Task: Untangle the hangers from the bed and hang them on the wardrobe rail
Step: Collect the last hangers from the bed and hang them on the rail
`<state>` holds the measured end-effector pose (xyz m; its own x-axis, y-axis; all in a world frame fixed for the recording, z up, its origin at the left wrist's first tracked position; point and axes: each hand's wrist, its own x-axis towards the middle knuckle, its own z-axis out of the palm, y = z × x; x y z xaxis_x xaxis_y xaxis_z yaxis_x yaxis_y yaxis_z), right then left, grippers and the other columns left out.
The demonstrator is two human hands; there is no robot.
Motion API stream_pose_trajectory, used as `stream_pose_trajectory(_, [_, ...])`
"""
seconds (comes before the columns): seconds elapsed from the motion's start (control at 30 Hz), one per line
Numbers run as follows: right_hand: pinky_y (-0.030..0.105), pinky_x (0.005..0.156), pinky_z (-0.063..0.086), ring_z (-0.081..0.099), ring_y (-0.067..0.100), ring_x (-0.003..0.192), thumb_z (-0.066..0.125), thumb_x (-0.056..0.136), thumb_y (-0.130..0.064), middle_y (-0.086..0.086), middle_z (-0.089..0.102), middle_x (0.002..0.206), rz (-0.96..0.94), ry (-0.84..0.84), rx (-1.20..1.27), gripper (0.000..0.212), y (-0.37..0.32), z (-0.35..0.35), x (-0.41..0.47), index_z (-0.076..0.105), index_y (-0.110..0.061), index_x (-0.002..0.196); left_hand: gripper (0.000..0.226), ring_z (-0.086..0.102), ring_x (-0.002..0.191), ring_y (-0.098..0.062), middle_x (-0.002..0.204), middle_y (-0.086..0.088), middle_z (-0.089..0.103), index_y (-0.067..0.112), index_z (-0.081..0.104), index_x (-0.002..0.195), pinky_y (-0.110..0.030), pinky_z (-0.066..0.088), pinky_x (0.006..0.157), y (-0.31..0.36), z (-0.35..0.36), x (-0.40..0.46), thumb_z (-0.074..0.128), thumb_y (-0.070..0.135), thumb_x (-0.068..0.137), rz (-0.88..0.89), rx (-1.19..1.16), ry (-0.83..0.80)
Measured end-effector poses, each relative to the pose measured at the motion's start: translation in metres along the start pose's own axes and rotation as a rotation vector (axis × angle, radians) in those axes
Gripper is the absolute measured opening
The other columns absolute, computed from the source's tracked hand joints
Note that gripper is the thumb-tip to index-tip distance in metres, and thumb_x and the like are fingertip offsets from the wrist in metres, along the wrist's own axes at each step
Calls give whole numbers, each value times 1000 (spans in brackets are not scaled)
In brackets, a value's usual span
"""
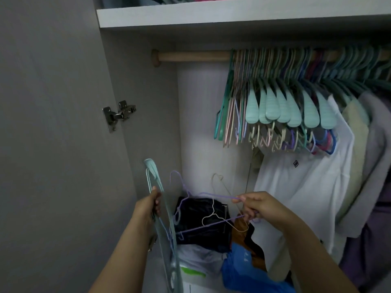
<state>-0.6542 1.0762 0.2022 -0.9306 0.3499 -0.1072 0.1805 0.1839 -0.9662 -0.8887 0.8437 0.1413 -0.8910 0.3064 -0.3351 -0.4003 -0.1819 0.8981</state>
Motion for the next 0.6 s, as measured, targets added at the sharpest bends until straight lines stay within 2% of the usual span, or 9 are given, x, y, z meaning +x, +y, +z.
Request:
stream_pose_trajectory(0.07, [42,69,36,46,16,47,46,99,-14,4,33,47,-20,72,80,26,-3,-6,-1,68,-3,105,31,24,26,-5,44,3,34,11,55,82,-9,22,35,-1,6,0,44,33,102,48,85,24])
stream_pose_trajectory(0.13, [37,63,37,40,15,46,44,100,-14,5,28,48,-46,159,124,29,-11,-11,-1,66,4,109,30,24,26,-4,53,-2,32,12,48,80,-10,21,34,-3,10,0,41,31,103,102,178,61])
stream_pose_trajectory(0.23, [29,58,38,41,8,45,40,102,-14,-2,36,47,-111,212,66,30,-37,-6,-4,64,1,111,36,26,26,-6,54,-4,32,14,38,73,-12,22,35,-2,15,-1,43,35,101,188,325,74])
stream_pose_trajectory(0.33, [14,62,38,44,1,51,35,102,-8,-2,40,59,-238,238,75,28,-63,22,-1,58,3,114,32,27,32,-7,50,0,34,11,52,82,-15,23,38,2,26,-5,44,36,101,220,318,-10])
stream_pose_trajectory(0.47, [17,70,37,43,2,60,35,100,-4,-1,43,67,-467,355,231,25,-103,72,19,56,-10,112,28,34,35,-7,50,1,41,6,57,98,-16,26,39,20,45,-15,37,25,104,265,267,-86])
stream_pose_trajectory(0.6, [18,75,38,43,7,71,32,103,-11,-2,45,77,-598,478,323,28,-156,84,60,45,-11,128,25,46,59,-12,67,1,50,20,60,105,-26,36,61,44,53,-29,36,26,104,294,323,-122])
